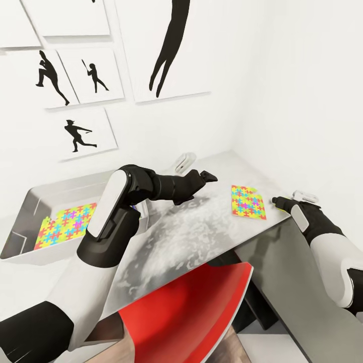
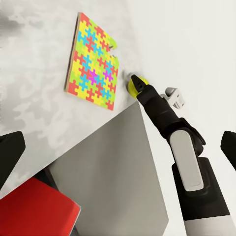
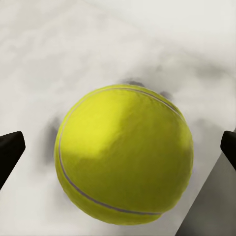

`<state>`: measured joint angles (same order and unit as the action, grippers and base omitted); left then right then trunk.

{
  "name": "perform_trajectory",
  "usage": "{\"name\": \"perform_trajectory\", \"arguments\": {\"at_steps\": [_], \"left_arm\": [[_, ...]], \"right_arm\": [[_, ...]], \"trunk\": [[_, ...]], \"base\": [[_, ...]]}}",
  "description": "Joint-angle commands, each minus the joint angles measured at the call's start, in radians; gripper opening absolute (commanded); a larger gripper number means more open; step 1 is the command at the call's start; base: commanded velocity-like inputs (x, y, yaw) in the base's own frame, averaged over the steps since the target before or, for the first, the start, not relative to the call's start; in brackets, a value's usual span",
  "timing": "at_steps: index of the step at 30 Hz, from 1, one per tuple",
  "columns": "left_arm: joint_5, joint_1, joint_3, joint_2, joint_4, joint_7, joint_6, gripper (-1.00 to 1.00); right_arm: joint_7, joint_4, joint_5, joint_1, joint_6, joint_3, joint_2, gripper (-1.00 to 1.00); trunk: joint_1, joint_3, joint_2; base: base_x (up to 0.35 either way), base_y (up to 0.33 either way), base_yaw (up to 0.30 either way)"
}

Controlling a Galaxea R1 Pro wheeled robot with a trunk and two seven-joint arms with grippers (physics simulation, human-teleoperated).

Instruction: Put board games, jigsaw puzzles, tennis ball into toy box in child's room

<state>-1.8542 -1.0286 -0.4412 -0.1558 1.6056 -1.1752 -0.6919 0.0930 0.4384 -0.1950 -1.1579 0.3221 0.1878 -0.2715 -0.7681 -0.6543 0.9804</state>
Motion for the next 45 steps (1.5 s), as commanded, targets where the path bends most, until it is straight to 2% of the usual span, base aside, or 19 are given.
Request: {"name": "perform_trajectory", "arguments": {"at_steps": [1,9,13,20,21,45], "left_arm": [[-0.005,-0.001,0.001,0.0,0.0,-0.008,-0.006,1.0],[-0.006,-0.001,0.002,0.0,0.0,-0.008,-0.006,1.0],[-0.004,-0.001,0.003,0.0,-0.001,-0.008,-0.006,1.0],[-0.004,0.001,0.005,0.001,-0.001,-0.008,-0.006,1.0],[-0.004,0.001,0.005,0.001,-0.001,-0.009,-0.006,1.0],[0.007,0.021,-0.004,0.004,-0.001,-0.003,-0.003,1.0]], "right_arm": [[0.005,0.002,-0.011,0.0,0.005,0.0,0.0,1.0],[0.005,0.002,-0.011,0.0,0.005,-0.001,0.0,1.0],[0.005,0.002,-0.011,0.0,0.005,-0.001,0.0,1.0],[0.005,0.002,-0.011,0.0,0.005,-0.001,0.0,1.0],[0.005,0.002,-0.011,0.0,0.004,0.0,0.0,-1.0],[0.006,0.011,-0.011,0.0,-0.009,0.005,-0.003,-1.0]], "trunk": [[0.0,-0.001,0.001],[0.0,-0.001,0.001],[-0.015,-0.013,0.029],[-0.015,-0.013,0.029],[-0.015,-0.013,0.029],[-0.012,-0.01,0.022]], "base": [[0.0,0.0,0.0],[0.0,0.0,0.0],[0.0,0.0,0.0],[0.0,0.0,0.0],[0.0,0.0,0.0],[0.0,0.0,0.0]]}}
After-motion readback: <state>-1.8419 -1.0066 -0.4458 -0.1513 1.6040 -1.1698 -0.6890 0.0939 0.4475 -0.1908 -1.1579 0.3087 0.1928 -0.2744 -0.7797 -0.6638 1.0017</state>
